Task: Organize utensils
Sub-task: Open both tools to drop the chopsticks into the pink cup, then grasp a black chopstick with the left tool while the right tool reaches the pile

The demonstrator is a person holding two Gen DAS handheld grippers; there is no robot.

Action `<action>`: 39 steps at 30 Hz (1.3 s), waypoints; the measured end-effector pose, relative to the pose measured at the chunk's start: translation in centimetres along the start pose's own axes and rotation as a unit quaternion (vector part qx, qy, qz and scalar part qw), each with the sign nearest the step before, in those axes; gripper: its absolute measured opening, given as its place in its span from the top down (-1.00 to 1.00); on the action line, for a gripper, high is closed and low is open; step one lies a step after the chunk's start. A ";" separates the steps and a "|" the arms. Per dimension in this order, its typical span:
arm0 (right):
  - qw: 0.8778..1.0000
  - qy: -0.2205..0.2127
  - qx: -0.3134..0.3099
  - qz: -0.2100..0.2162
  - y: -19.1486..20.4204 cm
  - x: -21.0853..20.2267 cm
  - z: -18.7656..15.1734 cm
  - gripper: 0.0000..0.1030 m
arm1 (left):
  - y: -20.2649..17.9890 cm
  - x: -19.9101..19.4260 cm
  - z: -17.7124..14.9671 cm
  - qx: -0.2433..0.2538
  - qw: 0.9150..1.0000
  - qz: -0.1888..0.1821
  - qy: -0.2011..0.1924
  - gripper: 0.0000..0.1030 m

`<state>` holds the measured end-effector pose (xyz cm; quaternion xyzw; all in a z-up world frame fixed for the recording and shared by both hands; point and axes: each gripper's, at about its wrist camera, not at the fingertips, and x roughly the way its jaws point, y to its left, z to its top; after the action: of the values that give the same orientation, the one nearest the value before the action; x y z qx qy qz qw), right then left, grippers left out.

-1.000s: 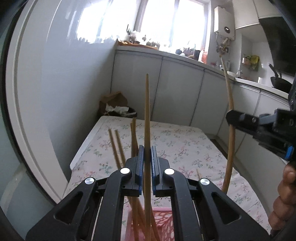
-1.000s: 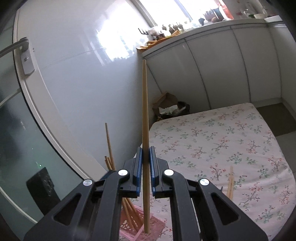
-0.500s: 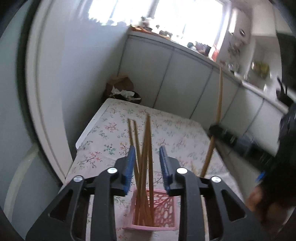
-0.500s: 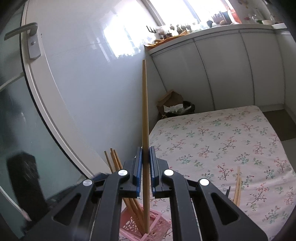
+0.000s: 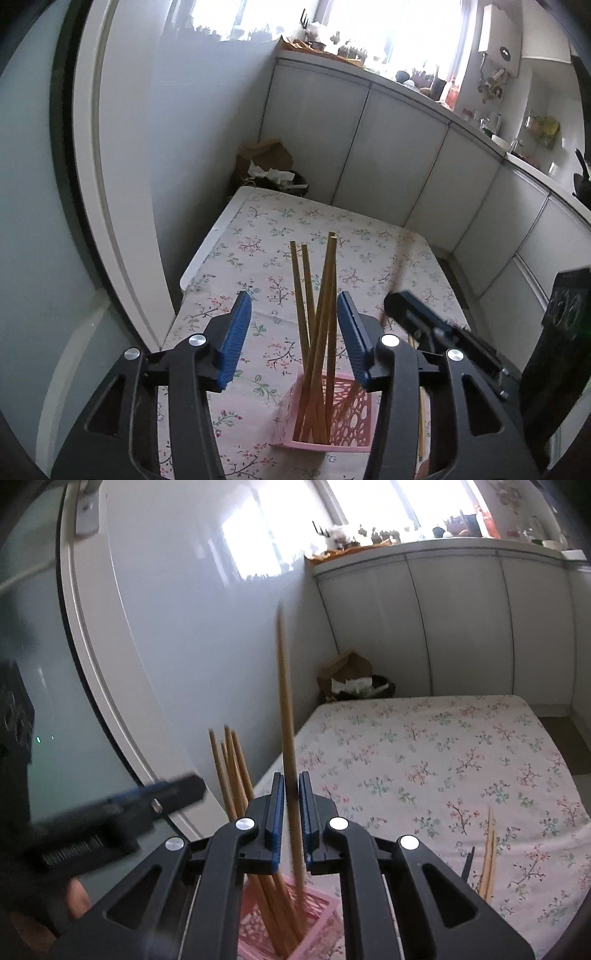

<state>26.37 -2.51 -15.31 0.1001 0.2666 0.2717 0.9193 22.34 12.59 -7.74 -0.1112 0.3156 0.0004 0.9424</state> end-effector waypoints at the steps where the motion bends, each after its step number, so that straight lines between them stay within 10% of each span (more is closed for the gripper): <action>1: 1.000 0.008 0.001 0.001 -0.2 0.0 0.0 0.82 | 0.1 0.0 0.0 -0.002 1.000 -0.001 -0.001 0.11; 19: 0.990 0.007 0.121 -0.072 -10.8 -9.5 5.6 0.53 | -6.5 -1.0 0.2 0.061 0.998 -0.031 -0.001 0.11; 39: 0.938 0.238 0.212 -0.139 -20.6 -7.2 -0.5 0.50 | -16.8 7.2 -4.9 0.131 0.978 -0.053 0.152 0.10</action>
<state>30.17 -23.58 -19.35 0.1866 0.5404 0.0945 0.8150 26.39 -5.30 -12.35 -0.0024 0.4462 -0.1080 0.8884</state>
